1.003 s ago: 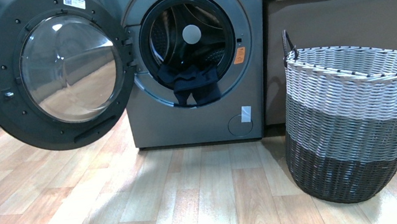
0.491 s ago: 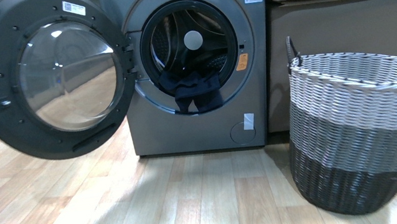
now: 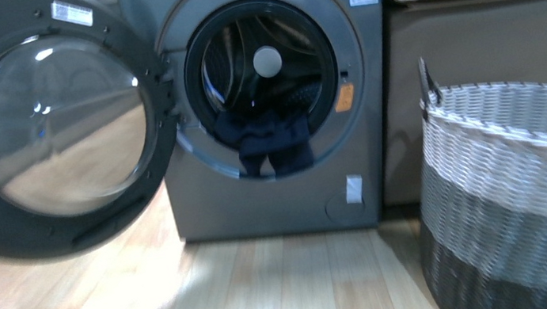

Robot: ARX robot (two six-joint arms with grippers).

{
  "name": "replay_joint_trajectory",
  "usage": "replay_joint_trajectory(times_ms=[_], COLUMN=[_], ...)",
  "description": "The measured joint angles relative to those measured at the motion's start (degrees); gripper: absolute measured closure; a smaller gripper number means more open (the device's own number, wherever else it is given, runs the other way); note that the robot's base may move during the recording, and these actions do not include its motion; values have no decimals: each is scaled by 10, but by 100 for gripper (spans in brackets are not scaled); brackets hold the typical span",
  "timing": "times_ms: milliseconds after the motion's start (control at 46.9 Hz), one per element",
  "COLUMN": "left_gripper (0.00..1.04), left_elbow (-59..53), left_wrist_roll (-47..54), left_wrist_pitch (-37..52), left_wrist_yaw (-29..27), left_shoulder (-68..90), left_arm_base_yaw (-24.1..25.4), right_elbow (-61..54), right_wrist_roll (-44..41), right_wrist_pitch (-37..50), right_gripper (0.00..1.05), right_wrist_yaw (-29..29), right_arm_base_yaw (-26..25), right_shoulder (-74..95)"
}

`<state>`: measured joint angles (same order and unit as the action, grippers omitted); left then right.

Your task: Collect clothes from washing machine

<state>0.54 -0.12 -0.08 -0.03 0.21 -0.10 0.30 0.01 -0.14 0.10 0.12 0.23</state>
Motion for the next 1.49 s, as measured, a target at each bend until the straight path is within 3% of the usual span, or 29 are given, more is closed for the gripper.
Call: replay_joint_trajectory(times_ms=[1494], left_gripper=[6], left_elbow=[0], left_wrist_roll=[0], left_wrist_pitch=[0], left_wrist_yaw=[0], left_shoulder=[-1], left_arm_base_yaw=[0], right_elbow=[0], right_wrist_roll=[0], right_wrist_pitch=[0], right_gripper=[7], right_wrist_yaw=[-1], right_arm_base_yaw=[0], right_shoulder=[0])
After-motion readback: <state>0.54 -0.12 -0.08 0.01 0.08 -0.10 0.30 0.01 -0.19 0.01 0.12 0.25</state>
